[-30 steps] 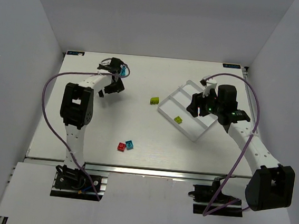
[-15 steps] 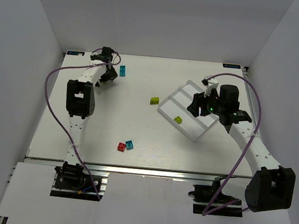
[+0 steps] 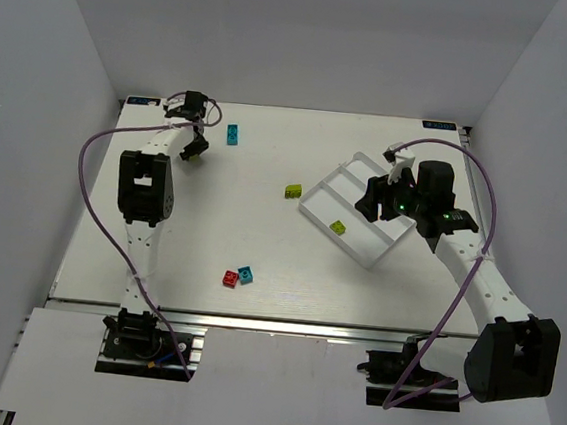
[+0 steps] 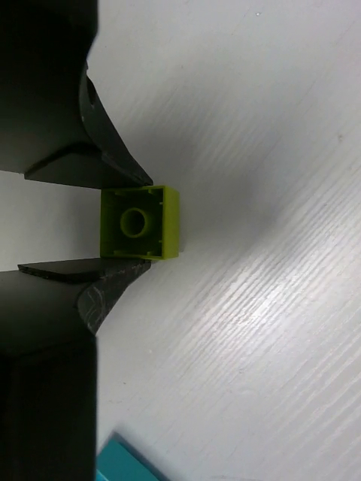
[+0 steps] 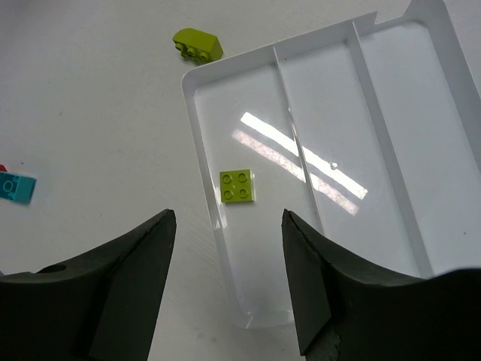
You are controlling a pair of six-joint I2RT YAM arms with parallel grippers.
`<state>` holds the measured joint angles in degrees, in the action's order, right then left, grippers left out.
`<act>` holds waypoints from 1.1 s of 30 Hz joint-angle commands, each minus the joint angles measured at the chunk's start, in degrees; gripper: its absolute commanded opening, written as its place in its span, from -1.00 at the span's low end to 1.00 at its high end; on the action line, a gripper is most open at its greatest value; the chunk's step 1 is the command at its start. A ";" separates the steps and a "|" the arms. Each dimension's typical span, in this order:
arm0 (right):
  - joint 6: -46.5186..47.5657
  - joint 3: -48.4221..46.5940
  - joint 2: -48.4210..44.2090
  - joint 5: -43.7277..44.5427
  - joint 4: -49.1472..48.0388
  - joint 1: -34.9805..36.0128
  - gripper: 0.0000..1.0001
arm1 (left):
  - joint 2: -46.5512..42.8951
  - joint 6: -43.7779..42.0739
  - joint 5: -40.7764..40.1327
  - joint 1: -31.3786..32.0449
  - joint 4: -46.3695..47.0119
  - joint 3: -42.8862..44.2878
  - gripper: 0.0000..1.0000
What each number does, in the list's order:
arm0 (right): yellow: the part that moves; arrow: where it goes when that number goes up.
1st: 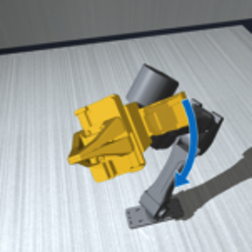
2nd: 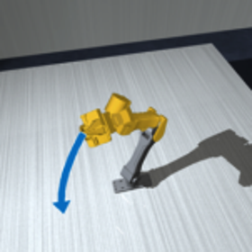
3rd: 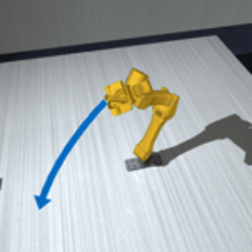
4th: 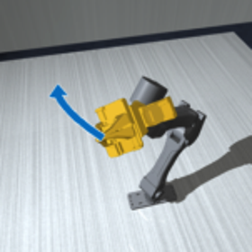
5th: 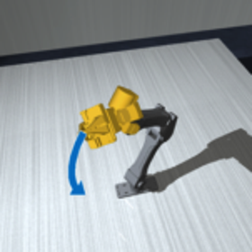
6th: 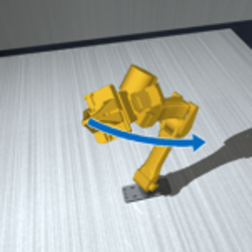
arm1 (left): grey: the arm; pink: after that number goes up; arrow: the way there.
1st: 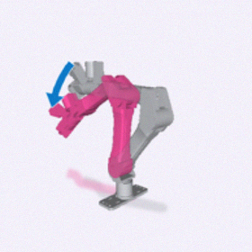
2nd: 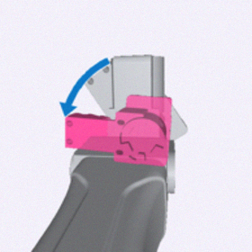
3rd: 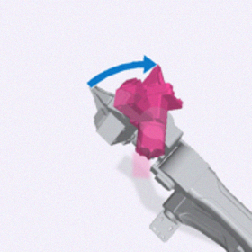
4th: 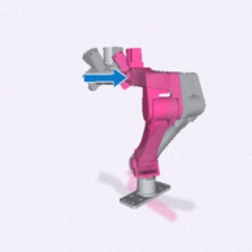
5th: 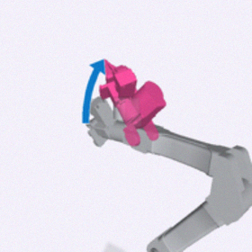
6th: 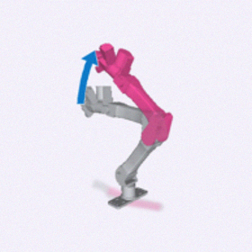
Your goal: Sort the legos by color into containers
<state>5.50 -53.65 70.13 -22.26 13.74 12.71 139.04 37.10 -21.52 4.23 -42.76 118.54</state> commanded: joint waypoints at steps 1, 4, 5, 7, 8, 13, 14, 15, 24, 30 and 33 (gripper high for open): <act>0.83 0.03 -0.17 -0.68 -0.03 -0.67 0.28 | -5.95 -1.59 3.32 0.69 2.93 -5.24 -0.68; 2.14 0.39 -0.17 -1.11 -0.11 -0.49 0.28 | -11.14 -5.98 9.89 2.10 8.73 -12.78 -0.98; 2.67 0.47 -0.08 -1.73 -0.11 -0.58 0.28 | -15.77 -7.99 18.44 2.79 11.45 -15.85 -0.99; 4.95 0.39 0.09 -2.87 0.50 -0.58 0.34 | -19.93 -11.24 30.87 4.02 19.71 -25.09 -1.00; 5.57 0.39 0.44 -3.92 0.76 -0.49 0.36 | -22.74 -12.31 35.27 4.90 21.04 -27.03 -1.00; 7.86 -0.58 1.68 -5.77 2.70 -0.67 0.47 | -28.03 -17.49 52.44 12.37 24.04 -34.95 -1.00; 7.95 -0.75 1.94 -5.95 2.87 -0.76 0.36 | -28.65 -18.02 53.33 15.25 24.22 -35.65 -1.00; 8.12 -0.76 1.86 -5.86 2.87 -0.76 0.28 | -29.78 -18.29 53.77 16.67 24.65 -36.10 -1.00; 6.72 0.21 -0.34 -4.63 0.77 -1.90 -1.00 | -25.94 -16.71 51.32 28.28 25.89 -30.48 -0.90; 6.37 0.47 -1.22 -5.60 0.24 -4.27 -0.37 | -21.54 -16.27 45.34 31.54 22.82 -25.12 0.17; 6.28 0.47 -0.96 -6.30 0.59 -4.98 -0.32 | -20.39 -16.53 43.23 32.16 21.15 -23.10 0.39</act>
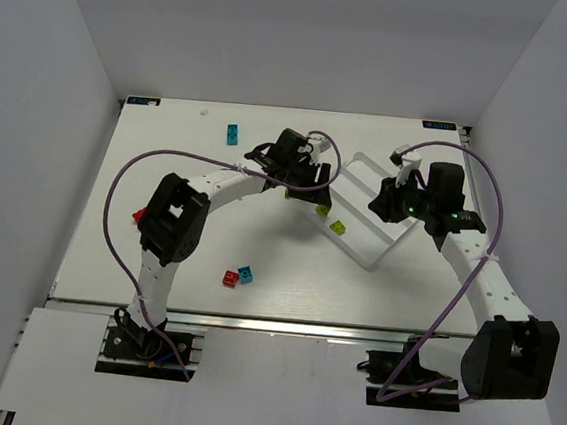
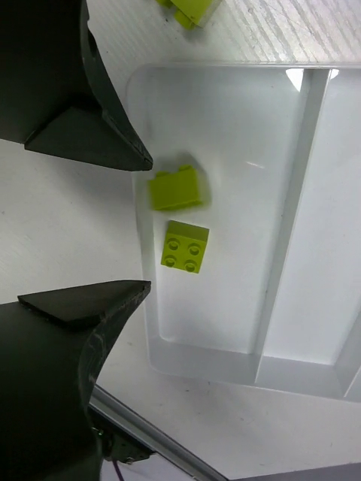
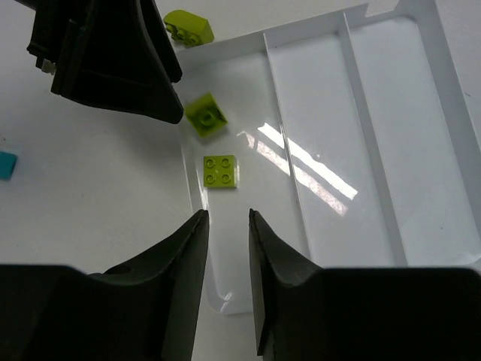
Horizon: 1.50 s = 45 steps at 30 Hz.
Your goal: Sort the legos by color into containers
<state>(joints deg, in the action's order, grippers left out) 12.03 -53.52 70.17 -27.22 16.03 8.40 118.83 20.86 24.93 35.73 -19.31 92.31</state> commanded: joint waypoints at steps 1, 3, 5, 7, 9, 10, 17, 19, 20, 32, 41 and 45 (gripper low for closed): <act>-0.25 0.34 -0.83 -1.60 -1.53 -0.93 -0.32 | 0.26 -0.47 -3.83 0.66 -2.92 3.83 0.40; -0.25 0.26 -0.83 -1.87 -1.36 -1.02 -0.31 | 1.32 -0.56 -4.27 0.66 -4.15 5.24 0.41; -0.17 0.25 -0.91 -2.39 -1.27 -1.28 -0.30 | 1.76 -0.56 -4.89 0.66 -4.59 7.35 0.41; 0.10 0.34 -1.00 -2.83 -1.00 -1.81 -0.30 | 1.24 0.22 -7.60 0.66 -4.86 8.32 0.33; 1.15 0.43 -1.09 -4.59 -0.65 -2.16 -0.29 | -0.60 1.45 -10.41 0.66 -3.81 7.62 -0.47; 1.06 0.43 -1.18 -5.20 -0.65 -2.16 -0.29 | -1.40 3.38 -14.60 -0.12 -3.46 6.31 -0.76; 1.33 0.43 -0.83 -6.00 -0.30 -2.69 -0.29 | -0.27 8.14 -32.47 -0.66 -12.73 10.58 0.47; 1.24 0.43 -0.83 -6.09 -0.30 -2.69 -0.28 | 2.97 10.41 -36.07 -0.66 -16.79 14.02 0.67; 1.33 0.43 -0.83 -6.09 -0.30 -2.78 -0.28 | 3.95 11.64 -37.13 -0.66 -19.94 16.91 0.75; 0.80 0.34 -0.56 -6.53 -0.12 -3.66 -0.29 | 10.99 41.00 -40.32 -1.18 -33.69 25.90 0.89; 0.54 0.34 -0.83 -7.67 0.05 -4.54 -0.28 | 14.94 43.56 -39.43 -1.71 -34.12 30.11 0.94; 0.54 0.43 -1.18 -8.11 0.05 -4.98 -0.28 | 17.23 43.91 -36.88 -2.24 -34.65 30.12 0.94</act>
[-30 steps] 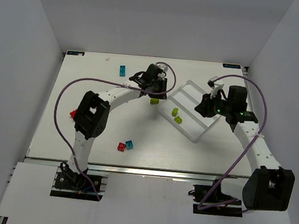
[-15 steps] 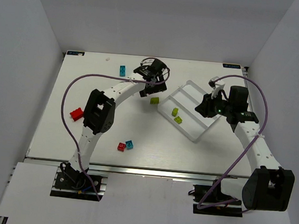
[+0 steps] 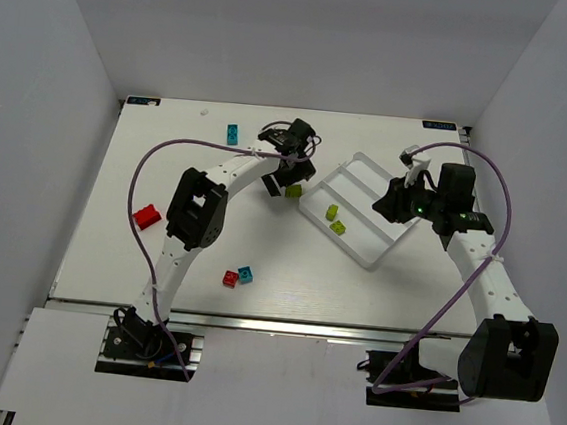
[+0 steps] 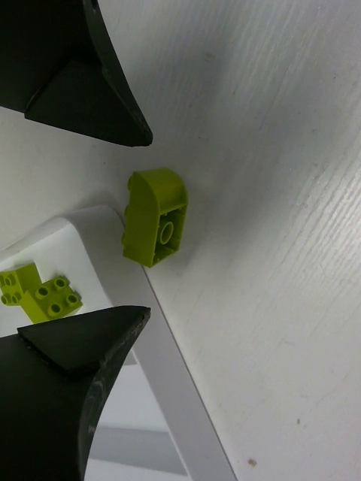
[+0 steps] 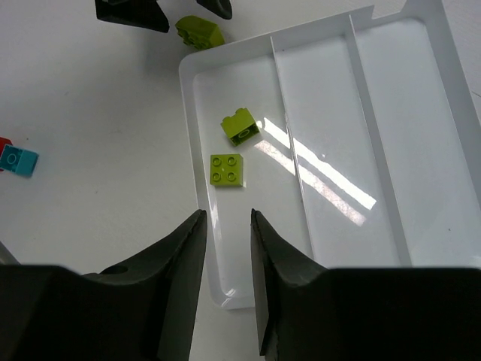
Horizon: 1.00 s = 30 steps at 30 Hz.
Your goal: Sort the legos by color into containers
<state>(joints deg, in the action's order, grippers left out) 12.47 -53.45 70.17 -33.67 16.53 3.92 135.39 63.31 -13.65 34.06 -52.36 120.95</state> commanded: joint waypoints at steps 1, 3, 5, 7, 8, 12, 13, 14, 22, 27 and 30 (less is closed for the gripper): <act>0.10 0.37 -1.09 -1.84 -0.36 -0.67 -0.28 | 1.10 1.47 2.31 -0.58 -1.52 1.23 0.94; 0.19 0.28 -1.18 -2.01 -0.36 -0.76 -0.28 | 1.54 1.82 2.75 -0.58 -1.26 0.78 0.94; 0.19 0.37 -1.26 -2.19 -0.28 -1.11 -0.28 | 1.98 2.17 3.36 -0.58 -0.99 0.78 0.94; 0.19 0.37 -1.27 -2.36 -0.28 -1.20 -0.28 | 2.24 2.52 3.63 -0.58 -0.55 0.78 0.94; 0.19 0.37 -1.27 -2.45 -0.28 -1.46 -0.29 | 2.59 2.70 3.63 -0.58 -0.64 0.96 0.94; 0.19 0.37 -1.35 -2.80 -0.19 -1.73 -0.28 | 3.74 3.05 4.33 -1.11 -0.55 2.62 0.93; 0.19 0.37 -1.27 -2.80 -0.27 -1.73 -0.28 | 4.00 3.05 4.59 -1.11 -0.64 2.72 0.87; 0.10 0.37 -1.35 -2.80 -0.19 -1.90 -0.28 | 4.18 3.05 5.03 -1.11 -0.55 2.80 0.85; 0.01 0.45 -1.44 -3.68 -0.19 -2.52 -0.29 | 3.21 2.35 5.30 -1.11 0.41 0.35 0.50; -0.08 0.45 -1.53 -3.94 -0.19 -2.78 -0.28 | 2.33 1.20 6.18 -1.63 1.73 -0.62 0.14; -0.16 0.45 -1.62 -4.21 -0.19 -2.87 -0.29 | 1.72 0.33 5.92 -1.63 1.73 -0.80 -0.02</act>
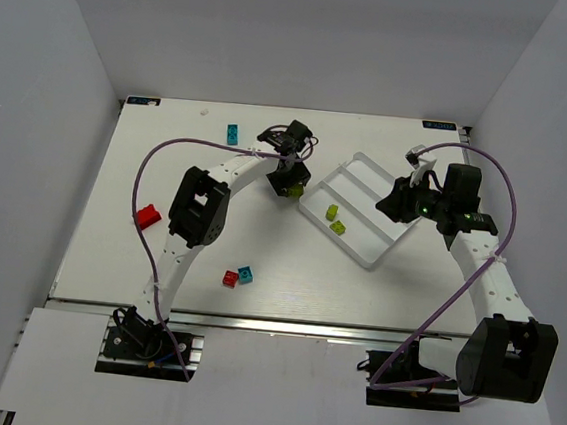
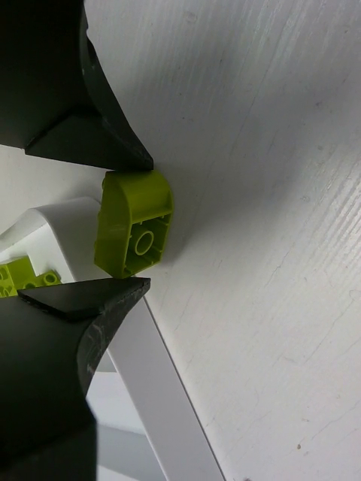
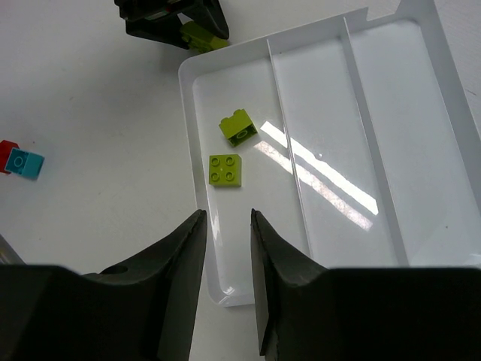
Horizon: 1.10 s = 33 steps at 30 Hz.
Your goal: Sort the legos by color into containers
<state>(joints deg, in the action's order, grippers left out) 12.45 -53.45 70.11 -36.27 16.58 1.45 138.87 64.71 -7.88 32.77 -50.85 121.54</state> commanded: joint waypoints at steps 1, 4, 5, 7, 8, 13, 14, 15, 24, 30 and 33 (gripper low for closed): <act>-0.14 0.45 -1.46 -1.52 -0.14 -0.66 -0.29 | -2.11 -1.42 -0.03 -0.34 0.23 -1.39 -0.06; -0.23 0.37 -1.55 -1.78 -0.06 -0.66 -0.28 | -3.34 -3.27 -3.35 -0.34 -0.04 -1.13 -0.20; -0.23 0.54 -1.55 -1.96 -0.06 -0.66 -0.28 | -4.73 -4.49 -4.59 -0.34 -0.04 -1.21 -0.21; -0.23 0.54 -1.55 -2.14 0.03 -0.84 -0.29 | -6.32 -5.81 -7.23 -0.34 0.49 -1.65 -0.24; -0.23 0.54 -1.46 -2.31 -0.05 -1.01 -0.29 | -8.16 -7.73 -8.89 -0.34 1.18 -2.87 -0.24; -0.23 0.54 -1.20 -2.84 0.12 -0.84 -0.29 | -12.13 -13.28 -11.01 -0.34 5.14 -4.64 -0.30; -0.23 0.54 -1.20 -2.93 0.21 -0.75 -0.29 | -12.48 -14.86 -11.19 0.18 5.23 -4.73 -0.30; -0.14 0.54 -1.11 -3.01 0.12 -0.84 -0.29 | -13.09 -16.00 -10.15 0.18 6.54 -5.25 -0.31; 0.03 0.45 -0.50 -3.63 0.56 -0.75 -0.30 | -17.84 -28.93 7.78 1.33 20.68 -14.91 -0.44; 0.12 0.45 -0.32 -3.54 0.56 -0.84 -0.29 | -19.86 -33.59 18.68 1.33 24.57 -20.20 -0.23; 0.12 0.45 -0.06 -3.54 0.74 -0.66 -0.30 | -19.69 -34.82 21.58 1.85 25.27 -20.37 -0.14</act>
<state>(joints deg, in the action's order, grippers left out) 12.45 -53.45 70.11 -38.63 16.86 0.86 123.48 33.12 7.86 34.04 -29.04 101.19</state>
